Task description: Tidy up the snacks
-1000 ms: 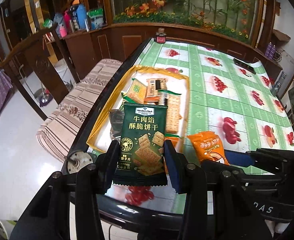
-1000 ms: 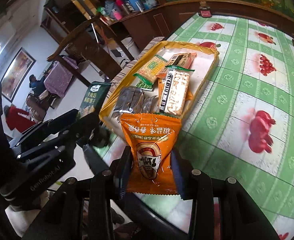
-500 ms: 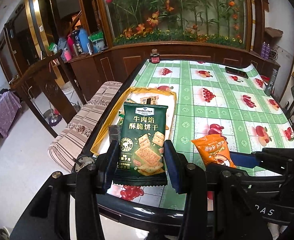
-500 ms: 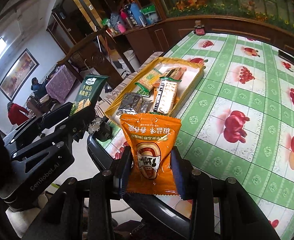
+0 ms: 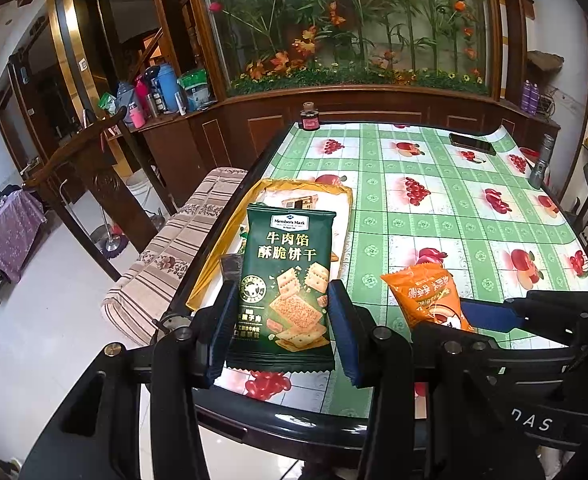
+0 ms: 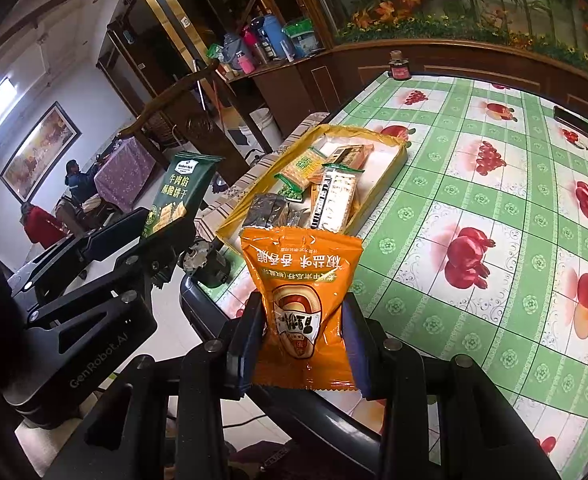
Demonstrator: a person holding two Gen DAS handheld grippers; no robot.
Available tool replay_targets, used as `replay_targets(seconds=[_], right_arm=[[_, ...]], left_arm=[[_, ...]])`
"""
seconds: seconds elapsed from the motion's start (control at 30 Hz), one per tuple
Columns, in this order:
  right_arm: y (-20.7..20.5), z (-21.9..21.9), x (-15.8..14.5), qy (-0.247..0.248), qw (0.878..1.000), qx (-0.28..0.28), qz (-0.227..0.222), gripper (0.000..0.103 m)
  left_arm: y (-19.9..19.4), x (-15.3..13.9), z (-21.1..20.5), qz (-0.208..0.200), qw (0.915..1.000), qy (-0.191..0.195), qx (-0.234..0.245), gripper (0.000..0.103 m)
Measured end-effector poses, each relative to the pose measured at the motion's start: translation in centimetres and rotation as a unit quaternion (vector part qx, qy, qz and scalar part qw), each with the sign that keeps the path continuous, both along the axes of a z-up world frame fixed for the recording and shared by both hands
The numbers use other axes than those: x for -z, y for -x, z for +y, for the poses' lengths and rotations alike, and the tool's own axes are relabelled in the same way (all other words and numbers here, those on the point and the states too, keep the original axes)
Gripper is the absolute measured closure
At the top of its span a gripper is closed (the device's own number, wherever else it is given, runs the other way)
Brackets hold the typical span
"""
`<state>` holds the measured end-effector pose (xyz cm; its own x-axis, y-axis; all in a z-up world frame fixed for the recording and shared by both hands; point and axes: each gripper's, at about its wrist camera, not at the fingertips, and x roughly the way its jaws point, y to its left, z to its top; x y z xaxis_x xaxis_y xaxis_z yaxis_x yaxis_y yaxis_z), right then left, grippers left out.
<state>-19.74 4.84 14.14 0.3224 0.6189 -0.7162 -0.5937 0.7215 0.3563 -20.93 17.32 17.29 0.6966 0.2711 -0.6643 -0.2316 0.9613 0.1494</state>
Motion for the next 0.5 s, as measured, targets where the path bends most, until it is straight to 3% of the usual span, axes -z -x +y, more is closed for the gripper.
replay_targets(seconds=[0.5], right_arm=[[-0.6,1.2,0.2,0.001,1.0,-0.006,0.005,0.064]], left_arm=[[-0.8,0.5,1.5,0.01,0.9999,0.005,-0.002,0.059]])
